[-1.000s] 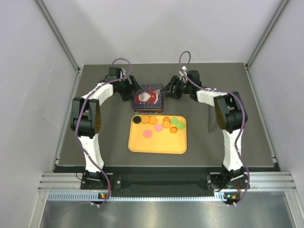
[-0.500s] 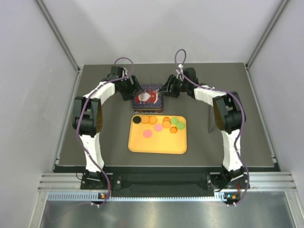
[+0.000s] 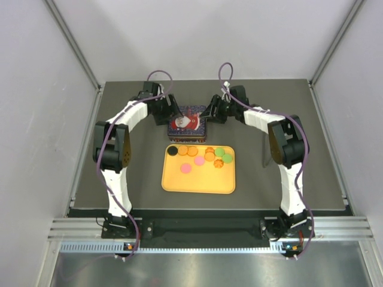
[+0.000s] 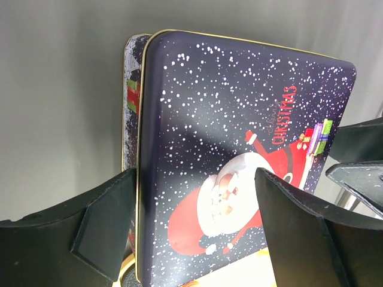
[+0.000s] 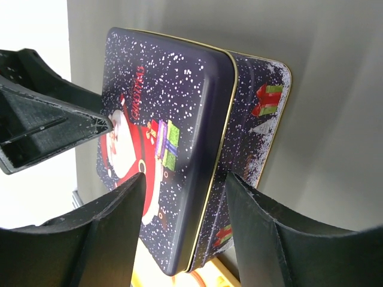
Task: Pack the cookies
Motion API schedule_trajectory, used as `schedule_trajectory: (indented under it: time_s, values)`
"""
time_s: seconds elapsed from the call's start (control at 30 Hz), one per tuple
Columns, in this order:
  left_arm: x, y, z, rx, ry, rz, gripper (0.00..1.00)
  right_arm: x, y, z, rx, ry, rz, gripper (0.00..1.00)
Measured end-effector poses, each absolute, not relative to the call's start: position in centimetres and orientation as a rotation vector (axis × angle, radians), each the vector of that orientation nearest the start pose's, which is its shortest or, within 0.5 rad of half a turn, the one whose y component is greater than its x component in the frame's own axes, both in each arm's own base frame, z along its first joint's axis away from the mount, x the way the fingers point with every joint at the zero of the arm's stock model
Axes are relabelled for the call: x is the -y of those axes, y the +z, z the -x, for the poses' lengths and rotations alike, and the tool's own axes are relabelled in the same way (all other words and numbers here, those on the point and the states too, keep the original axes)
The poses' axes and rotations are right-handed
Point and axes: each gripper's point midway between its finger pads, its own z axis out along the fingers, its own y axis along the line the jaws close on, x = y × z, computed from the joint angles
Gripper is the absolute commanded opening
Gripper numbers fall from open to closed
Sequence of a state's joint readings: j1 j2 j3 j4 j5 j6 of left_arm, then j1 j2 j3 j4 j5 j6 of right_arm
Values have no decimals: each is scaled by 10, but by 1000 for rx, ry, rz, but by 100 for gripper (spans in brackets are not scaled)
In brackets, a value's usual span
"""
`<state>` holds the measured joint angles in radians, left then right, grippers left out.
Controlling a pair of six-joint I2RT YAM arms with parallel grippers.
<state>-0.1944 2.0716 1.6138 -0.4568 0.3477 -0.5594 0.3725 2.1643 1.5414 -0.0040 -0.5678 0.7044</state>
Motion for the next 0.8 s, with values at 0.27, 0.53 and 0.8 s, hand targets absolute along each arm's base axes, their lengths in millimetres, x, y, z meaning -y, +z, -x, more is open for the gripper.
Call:
schedule_trajectory:
  time_s: [0.27, 0.53, 0.8]
  values:
    - [178, 86, -479, -2556, -703, 289, 83, -311, 94, -472, -2364, 1167, -22, 57]
    - [178, 85, -479, -2568, -667, 266, 84, -312, 93, -471, -2369, 1156, -13, 57]
    - [179, 84, -479, -2584, -632, 245, 84, -313, 93, -472, -2370, 1153, -13, 57]
